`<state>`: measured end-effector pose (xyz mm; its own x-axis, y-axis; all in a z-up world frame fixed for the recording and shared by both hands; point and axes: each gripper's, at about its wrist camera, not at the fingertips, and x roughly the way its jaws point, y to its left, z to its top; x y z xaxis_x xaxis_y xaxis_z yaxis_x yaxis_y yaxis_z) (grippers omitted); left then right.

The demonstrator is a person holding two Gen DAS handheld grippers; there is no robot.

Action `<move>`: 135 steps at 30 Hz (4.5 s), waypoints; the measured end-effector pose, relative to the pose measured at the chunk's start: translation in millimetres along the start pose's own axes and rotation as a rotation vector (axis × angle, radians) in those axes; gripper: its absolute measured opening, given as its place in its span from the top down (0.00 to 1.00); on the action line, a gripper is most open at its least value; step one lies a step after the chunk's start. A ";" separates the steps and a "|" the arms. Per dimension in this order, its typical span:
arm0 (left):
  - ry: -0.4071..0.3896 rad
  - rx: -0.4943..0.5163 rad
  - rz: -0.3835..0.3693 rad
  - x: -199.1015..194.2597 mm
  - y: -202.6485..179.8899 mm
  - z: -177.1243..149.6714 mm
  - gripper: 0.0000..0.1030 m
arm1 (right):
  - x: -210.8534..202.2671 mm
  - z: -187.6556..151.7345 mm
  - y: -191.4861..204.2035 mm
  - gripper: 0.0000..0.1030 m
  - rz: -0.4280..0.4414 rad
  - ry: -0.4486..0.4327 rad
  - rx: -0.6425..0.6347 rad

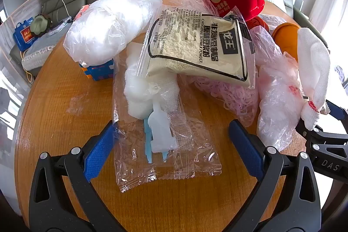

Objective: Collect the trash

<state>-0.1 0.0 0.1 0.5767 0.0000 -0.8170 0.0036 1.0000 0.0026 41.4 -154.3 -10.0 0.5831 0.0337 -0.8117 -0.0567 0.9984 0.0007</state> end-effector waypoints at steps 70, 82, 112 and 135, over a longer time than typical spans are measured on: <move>0.001 -0.001 -0.001 0.1 0.0 0.0 0.06 | -0.2 -0.2 0.0 0.02 0.002 -0.001 0.000; 0.001 0.001 -0.001 1.6 1.2 0.8 0.06 | -0.1 -0.1 0.0 0.02 0.002 -0.001 0.000; -0.096 -0.027 -0.062 -67.5 59.7 22.9 0.06 | -94.2 20.6 -3.0 0.03 0.209 -0.048 -0.007; -0.062 0.078 -0.014 -25.0 70.9 88.4 0.06 | -64.3 31.4 29.7 0.75 0.249 0.055 -0.043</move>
<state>58.0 70.5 71.7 0.6254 -0.0169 -0.7801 0.0747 0.9965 0.0383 27.7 -125.4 60.6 0.5021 0.2748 -0.8200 -0.2286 0.9566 0.1806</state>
